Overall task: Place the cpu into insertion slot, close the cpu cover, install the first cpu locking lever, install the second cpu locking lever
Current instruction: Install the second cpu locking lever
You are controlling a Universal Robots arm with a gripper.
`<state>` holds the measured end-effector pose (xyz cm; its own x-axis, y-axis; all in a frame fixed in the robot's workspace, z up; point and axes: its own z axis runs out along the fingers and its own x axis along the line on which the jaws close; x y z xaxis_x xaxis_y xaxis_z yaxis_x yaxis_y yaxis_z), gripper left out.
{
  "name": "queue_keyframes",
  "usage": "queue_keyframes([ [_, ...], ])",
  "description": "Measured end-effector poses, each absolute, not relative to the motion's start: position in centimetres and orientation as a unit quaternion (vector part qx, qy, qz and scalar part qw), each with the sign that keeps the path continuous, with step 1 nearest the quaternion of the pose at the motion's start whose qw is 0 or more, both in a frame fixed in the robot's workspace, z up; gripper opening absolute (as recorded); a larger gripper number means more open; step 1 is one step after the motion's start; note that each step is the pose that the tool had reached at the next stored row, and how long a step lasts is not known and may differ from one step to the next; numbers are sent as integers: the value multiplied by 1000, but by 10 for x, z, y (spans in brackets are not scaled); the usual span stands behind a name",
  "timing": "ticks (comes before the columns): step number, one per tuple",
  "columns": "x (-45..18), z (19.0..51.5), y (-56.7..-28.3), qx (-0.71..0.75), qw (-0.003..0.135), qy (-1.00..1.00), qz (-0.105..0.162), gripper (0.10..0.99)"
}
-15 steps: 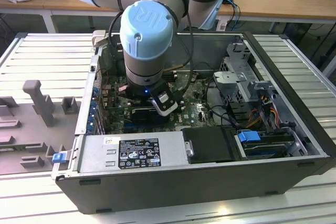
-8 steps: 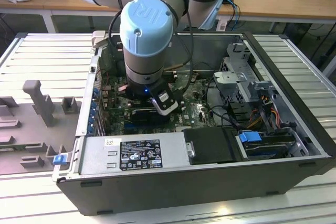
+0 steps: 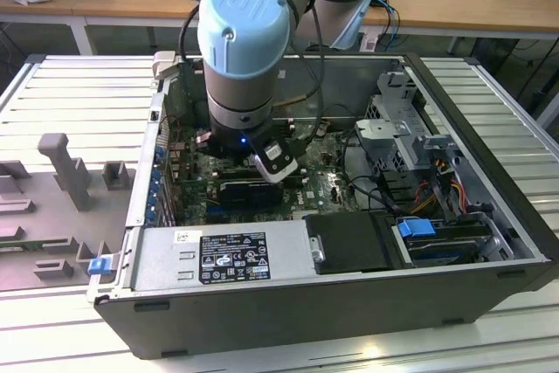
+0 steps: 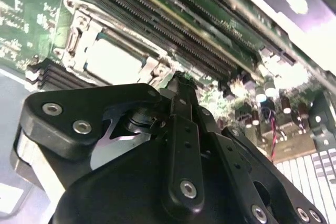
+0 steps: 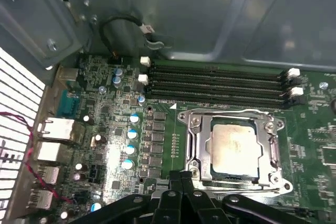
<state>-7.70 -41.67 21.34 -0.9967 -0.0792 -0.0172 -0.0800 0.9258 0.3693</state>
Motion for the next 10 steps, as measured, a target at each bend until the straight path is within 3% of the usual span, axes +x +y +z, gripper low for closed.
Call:
queue_keyframes([
  [10,-77,244,-417,-41,1,981,188,106],
])
